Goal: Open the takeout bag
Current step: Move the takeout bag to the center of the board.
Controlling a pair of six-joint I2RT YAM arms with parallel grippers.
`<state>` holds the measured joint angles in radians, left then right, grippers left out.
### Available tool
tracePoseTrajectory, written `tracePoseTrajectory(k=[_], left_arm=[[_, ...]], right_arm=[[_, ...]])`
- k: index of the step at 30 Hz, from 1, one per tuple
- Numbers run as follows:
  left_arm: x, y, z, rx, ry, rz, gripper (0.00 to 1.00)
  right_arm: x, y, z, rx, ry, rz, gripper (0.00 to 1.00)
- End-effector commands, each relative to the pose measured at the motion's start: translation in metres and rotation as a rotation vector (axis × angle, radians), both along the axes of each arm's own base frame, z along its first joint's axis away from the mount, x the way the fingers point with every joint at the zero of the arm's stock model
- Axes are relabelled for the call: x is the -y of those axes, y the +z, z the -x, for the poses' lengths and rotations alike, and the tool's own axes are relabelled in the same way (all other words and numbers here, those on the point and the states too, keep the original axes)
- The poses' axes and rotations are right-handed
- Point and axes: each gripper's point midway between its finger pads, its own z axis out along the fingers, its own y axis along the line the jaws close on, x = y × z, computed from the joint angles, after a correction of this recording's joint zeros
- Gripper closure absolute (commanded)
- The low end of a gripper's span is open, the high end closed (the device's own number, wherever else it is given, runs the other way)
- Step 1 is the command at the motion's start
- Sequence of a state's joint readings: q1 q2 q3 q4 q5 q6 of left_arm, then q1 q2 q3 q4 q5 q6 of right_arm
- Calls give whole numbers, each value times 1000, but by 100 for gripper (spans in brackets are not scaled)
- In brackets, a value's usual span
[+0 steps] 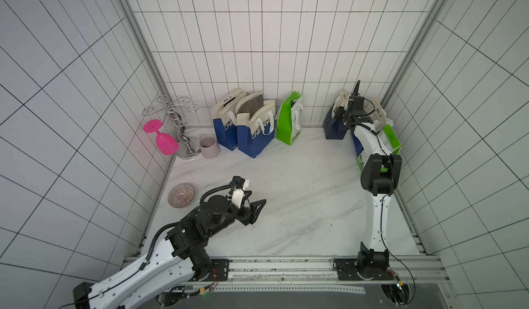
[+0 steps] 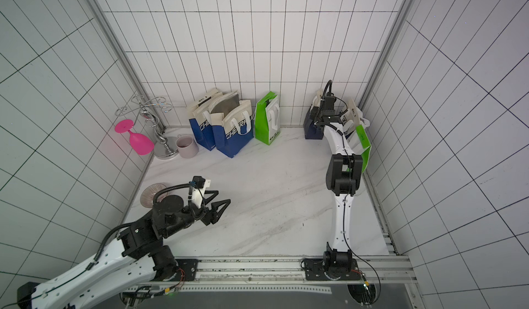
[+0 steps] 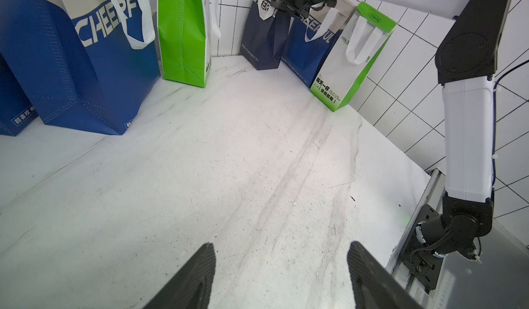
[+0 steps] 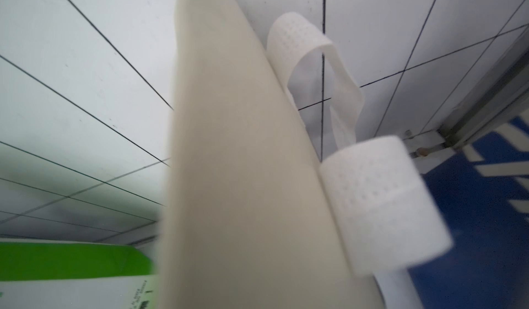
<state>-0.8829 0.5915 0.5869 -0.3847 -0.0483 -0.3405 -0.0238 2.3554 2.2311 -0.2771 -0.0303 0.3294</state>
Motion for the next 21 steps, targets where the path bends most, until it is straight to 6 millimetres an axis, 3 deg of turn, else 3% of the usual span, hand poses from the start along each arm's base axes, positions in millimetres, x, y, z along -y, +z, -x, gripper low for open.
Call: tracePoseTrajectory(k=[1, 3, 6, 11, 14, 18, 21], left_arm=[[-2, 1, 0, 8, 9, 8, 25], [-3, 1, 0, 9, 13, 8, 25], [-3, 1, -1, 11, 16, 8, 25], [-2, 0, -2, 14, 20, 7, 25], [-3, 3, -3, 28, 19, 13, 25], [-6, 9, -3, 52, 28, 30, 23], [-5, 11, -2, 63, 25, 43, 23]], right_arm=[[0, 52, -9, 117, 20, -24, 94], [-4, 56, -5, 110, 39, -38, 100], [-10, 62, 6, 103, 54, -78, 100], [-24, 68, 46, 92, 67, -122, 100], [-42, 65, 85, 90, 100, -153, 100], [-60, 49, 149, 67, 98, -167, 100], [-84, 36, 196, 39, 155, -152, 100]])
